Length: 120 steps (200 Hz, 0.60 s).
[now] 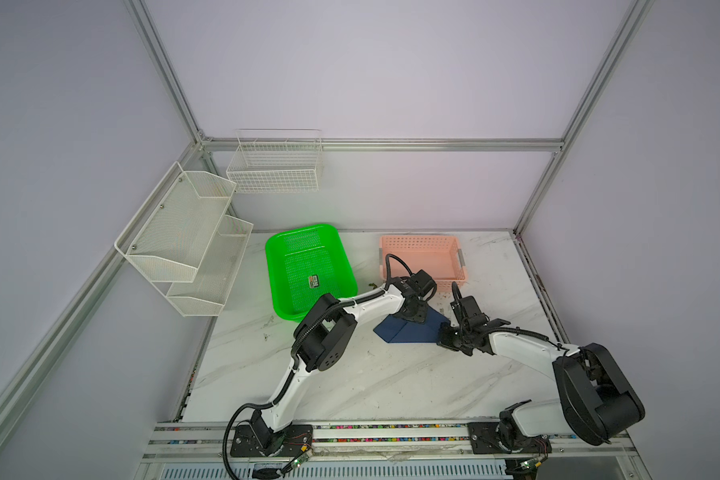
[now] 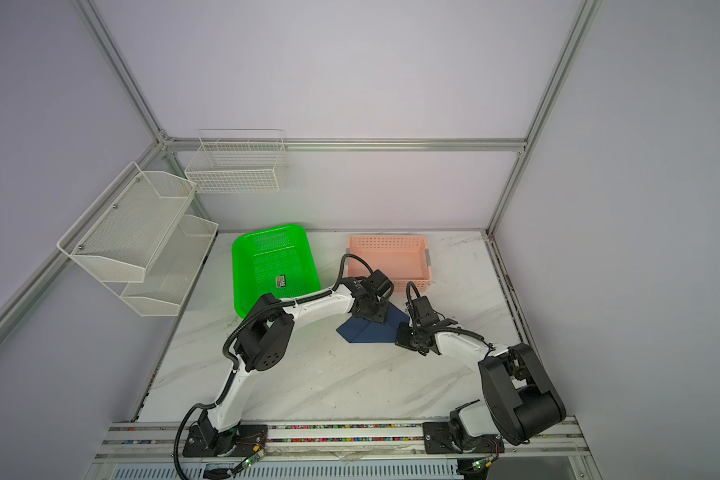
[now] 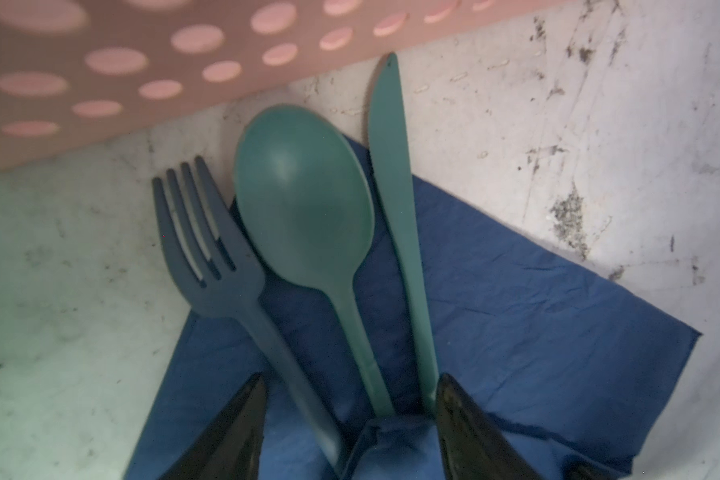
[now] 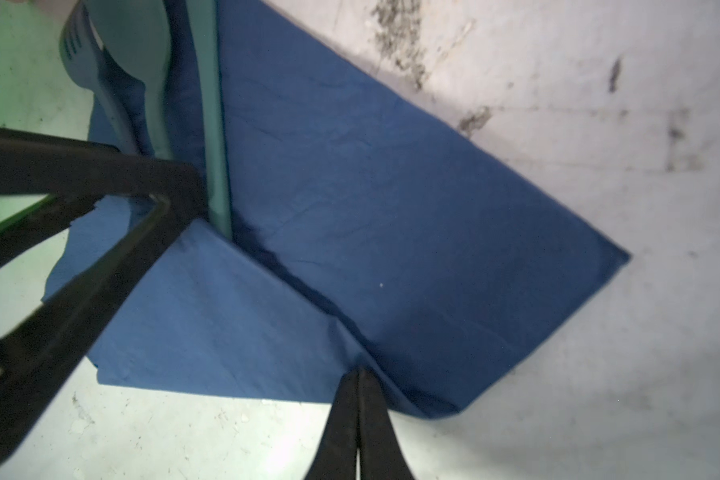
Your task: Place the utensils on the paper napkin and roll it up
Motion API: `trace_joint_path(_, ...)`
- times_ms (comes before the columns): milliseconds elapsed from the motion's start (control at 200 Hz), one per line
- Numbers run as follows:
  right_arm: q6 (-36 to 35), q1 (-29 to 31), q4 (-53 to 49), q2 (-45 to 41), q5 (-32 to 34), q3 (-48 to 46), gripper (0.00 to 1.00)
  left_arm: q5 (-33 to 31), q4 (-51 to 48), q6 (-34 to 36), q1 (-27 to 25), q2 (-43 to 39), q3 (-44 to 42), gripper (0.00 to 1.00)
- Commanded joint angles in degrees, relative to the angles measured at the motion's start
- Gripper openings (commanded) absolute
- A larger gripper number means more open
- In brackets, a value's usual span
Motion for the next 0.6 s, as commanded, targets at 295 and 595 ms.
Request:
trace_joint_path(295, 0.2, -0.3, 0.4, -1.1, -0.6, -1.3, 0.07, -3.0, -3.8, -1.5, -0.7, 4.0, 10.5, 0.64)
trace_joint_path(595, 0.1, -0.3, 0.4, -1.1, -0.8, -1.3, 0.07, -5.0, -6.6, -1.2, -1.4, 6.5, 13.8, 0.63)
